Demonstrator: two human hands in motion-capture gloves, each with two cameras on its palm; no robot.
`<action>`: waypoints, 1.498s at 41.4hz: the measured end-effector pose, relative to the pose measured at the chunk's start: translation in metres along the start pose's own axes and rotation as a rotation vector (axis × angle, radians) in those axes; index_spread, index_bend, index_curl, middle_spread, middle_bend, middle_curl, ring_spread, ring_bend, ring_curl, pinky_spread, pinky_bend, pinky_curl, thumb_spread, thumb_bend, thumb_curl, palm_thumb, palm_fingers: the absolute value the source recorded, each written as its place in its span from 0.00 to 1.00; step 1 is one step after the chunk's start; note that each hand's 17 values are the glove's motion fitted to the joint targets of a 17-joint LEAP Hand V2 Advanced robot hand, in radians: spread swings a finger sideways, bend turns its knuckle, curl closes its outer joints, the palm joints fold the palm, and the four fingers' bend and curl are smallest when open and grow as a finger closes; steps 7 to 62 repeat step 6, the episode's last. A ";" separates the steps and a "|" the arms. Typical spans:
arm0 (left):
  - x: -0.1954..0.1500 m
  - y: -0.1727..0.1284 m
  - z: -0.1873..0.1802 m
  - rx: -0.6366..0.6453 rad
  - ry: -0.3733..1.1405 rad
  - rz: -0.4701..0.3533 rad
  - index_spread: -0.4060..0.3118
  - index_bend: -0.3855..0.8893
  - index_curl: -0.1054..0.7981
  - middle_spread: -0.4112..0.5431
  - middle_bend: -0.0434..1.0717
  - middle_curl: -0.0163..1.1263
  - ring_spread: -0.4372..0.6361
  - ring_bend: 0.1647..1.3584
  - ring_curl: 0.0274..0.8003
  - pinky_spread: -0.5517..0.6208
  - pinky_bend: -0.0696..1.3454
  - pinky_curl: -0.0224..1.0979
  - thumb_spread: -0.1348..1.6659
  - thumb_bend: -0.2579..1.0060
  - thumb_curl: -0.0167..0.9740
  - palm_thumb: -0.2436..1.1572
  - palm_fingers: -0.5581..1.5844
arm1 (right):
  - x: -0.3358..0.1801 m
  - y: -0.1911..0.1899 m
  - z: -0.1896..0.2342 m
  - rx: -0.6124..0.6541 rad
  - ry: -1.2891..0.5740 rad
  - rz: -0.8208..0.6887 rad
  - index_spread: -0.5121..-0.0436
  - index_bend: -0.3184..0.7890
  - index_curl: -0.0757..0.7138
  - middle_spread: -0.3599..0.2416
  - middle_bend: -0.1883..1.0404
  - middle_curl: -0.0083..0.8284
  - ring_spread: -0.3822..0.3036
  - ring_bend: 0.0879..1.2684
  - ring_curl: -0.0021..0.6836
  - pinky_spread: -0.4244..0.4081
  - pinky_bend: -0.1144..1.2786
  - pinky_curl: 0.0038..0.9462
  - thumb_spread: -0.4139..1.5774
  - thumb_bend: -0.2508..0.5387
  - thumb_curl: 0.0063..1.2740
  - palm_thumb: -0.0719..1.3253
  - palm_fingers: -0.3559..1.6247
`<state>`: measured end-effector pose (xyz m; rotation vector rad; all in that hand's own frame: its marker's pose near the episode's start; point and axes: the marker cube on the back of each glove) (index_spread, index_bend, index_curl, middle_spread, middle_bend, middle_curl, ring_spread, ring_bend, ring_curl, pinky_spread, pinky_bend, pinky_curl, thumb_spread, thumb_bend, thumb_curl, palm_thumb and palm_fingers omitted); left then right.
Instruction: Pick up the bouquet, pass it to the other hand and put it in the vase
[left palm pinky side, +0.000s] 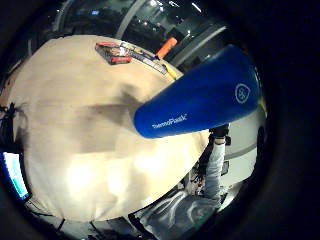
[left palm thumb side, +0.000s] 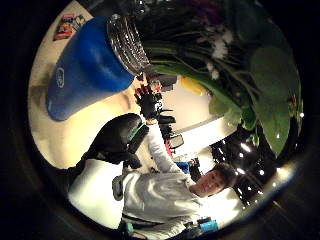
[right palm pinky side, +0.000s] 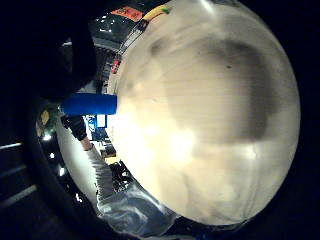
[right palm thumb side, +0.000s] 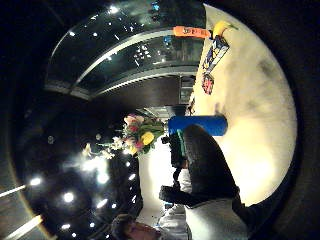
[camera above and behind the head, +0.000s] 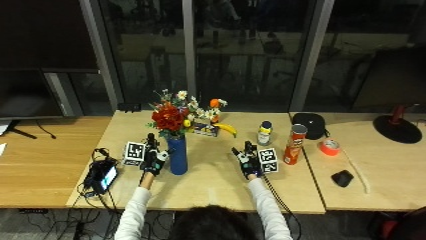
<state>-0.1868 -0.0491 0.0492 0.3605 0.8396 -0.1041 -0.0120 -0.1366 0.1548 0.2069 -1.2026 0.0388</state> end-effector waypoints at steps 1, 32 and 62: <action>-0.002 0.001 0.002 0.015 0.013 -0.015 0.77 0.33 0.28 0.85 0.21 0.30 0.83 0.35 0.36 0.88 0.35 0.30 0.57 0.18 0.47 0.53 0.18 | 0.001 0.001 0.003 -0.008 -0.018 0.006 0.26 0.40 0.31 0.67 0.31 0.36 0.71 0.27 0.41 0.82 0.45 0.35 0.76 0.29 0.32 0.44 0.16; -0.001 0.006 0.011 0.127 0.037 0.137 0.76 0.35 0.25 0.84 0.23 0.31 0.83 0.37 0.36 0.88 0.33 0.30 0.57 0.18 0.45 0.54 0.21 | 0.005 0.005 0.018 -0.078 -0.096 -0.002 0.27 0.41 0.32 0.66 0.31 0.36 0.69 0.27 0.41 0.81 0.45 0.36 0.77 0.30 0.32 0.45 0.18; -0.001 0.006 0.011 0.127 0.037 0.137 0.76 0.35 0.25 0.84 0.23 0.31 0.83 0.37 0.36 0.88 0.33 0.30 0.57 0.18 0.45 0.54 0.21 | 0.005 0.005 0.018 -0.078 -0.096 -0.002 0.27 0.41 0.32 0.66 0.31 0.36 0.69 0.27 0.41 0.81 0.45 0.36 0.77 0.30 0.32 0.45 0.18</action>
